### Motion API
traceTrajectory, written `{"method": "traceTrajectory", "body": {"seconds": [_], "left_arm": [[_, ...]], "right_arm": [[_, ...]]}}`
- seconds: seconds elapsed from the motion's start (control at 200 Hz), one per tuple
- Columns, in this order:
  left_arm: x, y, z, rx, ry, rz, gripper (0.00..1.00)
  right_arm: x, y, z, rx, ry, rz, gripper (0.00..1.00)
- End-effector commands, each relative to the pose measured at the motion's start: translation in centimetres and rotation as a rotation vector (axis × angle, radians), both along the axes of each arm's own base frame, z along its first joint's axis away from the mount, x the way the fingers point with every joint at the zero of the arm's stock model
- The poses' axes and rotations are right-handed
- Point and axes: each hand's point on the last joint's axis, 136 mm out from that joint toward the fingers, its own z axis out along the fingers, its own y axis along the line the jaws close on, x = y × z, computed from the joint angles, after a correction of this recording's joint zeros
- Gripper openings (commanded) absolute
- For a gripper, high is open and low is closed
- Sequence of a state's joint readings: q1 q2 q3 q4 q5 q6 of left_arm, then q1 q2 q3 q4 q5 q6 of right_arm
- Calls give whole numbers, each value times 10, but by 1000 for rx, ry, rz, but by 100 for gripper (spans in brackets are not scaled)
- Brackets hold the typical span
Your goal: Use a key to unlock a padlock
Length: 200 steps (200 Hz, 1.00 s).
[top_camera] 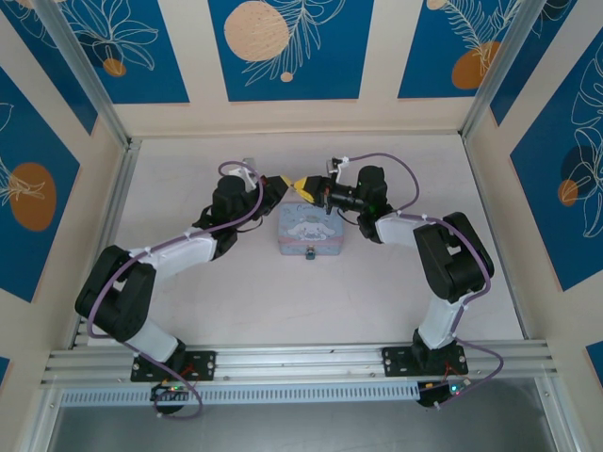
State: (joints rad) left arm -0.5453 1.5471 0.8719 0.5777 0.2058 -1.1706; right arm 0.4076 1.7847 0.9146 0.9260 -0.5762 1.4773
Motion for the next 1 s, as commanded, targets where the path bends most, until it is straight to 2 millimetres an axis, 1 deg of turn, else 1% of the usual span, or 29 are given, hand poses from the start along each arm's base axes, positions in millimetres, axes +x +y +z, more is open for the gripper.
{"method": "traceTrajectory", "body": {"seconds": [0.0,0.115,0.245,0.33,0.405,0.48,0.565,0.665,0.755,0.85,0.925,0.995], "left_arm": [[-15,-5,6,80,-20,-66,20],[-25,5,19,153,-56,-66,38],[-42,18,21,241,-68,-78,55],[-55,25,17,288,-68,-96,66],[-67,31,7,335,-54,-117,76],[-79,34,-3,348,-43,-140,82],[-95,35,-19,362,-24,-172,87],[-115,30,-40,377,-6,-218,91],[-132,20,-61,411,0,-275,92],[-147,4,-76,460,-20,-337,93],[-155,-6,-90,518,-34,-372,93],[-158,-15,-102,556,-37,-388,93]], "right_arm": [[-14,-4,13,13,-66,13,0],[-23,-18,2,-9,-48,-8,0],[-39,-30,-10,-37,-30,-20,0],[-51,-37,-19,-66,-18,-29,0],[-63,-43,-26,-100,-5,-38,0],[-74,-48,-32,-134,4,-43,0],[-86,-54,-37,-169,16,-55,0],[-99,-65,-38,-211,16,-79,0],[-104,-77,-38,-248,14,-116,0],[-108,-90,-36,-258,15,-153,0],[-109,-97,-37,-261,27,-176,0],[-110,-101,-38,-265,35,-186,0]]}}
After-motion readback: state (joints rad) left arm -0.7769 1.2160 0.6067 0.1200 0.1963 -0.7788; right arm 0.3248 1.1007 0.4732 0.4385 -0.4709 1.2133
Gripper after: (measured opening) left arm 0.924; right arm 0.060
